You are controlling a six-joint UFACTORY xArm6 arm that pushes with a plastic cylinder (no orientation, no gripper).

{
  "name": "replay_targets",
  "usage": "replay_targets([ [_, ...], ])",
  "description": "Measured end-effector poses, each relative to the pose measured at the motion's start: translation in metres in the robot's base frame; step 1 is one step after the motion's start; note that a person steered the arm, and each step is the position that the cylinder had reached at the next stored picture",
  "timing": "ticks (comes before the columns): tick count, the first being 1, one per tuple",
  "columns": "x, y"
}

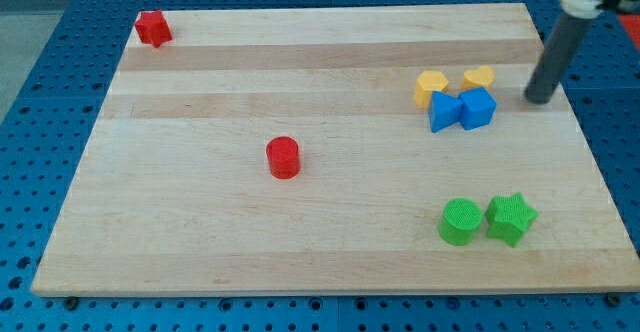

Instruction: Separate the blue blocks from the yellow blocks

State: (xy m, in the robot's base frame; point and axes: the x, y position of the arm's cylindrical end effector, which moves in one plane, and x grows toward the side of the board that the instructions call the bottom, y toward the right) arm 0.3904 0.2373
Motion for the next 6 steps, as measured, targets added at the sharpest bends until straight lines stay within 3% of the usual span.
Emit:
replay_targets([
  [3, 0.023, -0.185],
  [6, 0.022, -0.042],
])
